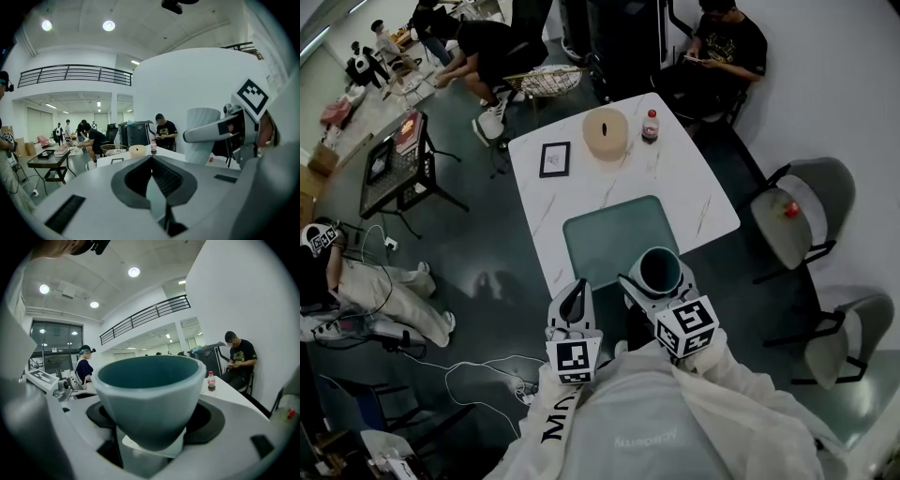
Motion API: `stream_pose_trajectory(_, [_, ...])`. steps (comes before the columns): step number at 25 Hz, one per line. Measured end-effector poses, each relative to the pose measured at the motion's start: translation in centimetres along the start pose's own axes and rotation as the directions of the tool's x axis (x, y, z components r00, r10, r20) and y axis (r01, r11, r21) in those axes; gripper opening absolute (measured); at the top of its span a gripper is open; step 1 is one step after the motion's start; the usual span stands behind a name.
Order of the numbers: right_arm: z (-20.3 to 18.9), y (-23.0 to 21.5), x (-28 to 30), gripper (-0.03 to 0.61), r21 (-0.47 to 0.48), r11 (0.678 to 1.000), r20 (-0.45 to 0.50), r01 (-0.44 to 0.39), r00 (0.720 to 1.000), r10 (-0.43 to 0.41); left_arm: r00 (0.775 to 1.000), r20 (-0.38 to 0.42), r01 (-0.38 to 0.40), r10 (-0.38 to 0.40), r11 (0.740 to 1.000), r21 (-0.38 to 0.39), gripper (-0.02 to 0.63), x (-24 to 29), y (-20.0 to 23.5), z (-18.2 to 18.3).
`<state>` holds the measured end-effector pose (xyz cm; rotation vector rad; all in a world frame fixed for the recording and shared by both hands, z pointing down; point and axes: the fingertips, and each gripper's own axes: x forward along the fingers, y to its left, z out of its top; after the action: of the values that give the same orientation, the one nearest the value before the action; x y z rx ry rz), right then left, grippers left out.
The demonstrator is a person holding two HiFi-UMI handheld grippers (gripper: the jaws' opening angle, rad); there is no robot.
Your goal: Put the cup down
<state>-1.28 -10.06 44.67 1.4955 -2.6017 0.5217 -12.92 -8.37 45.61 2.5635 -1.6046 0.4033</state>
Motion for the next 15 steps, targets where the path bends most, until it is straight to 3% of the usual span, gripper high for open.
stream_pose_trajectory(15, [0.7, -5.0, 9.2, 0.382, -0.029, 0.999, -0.075, -0.038, 0.997, 0.036, 0.998, -0.051, -0.038, 0.037, 0.999, -0.013, 0.011, 8.3, 4.4, 0.1])
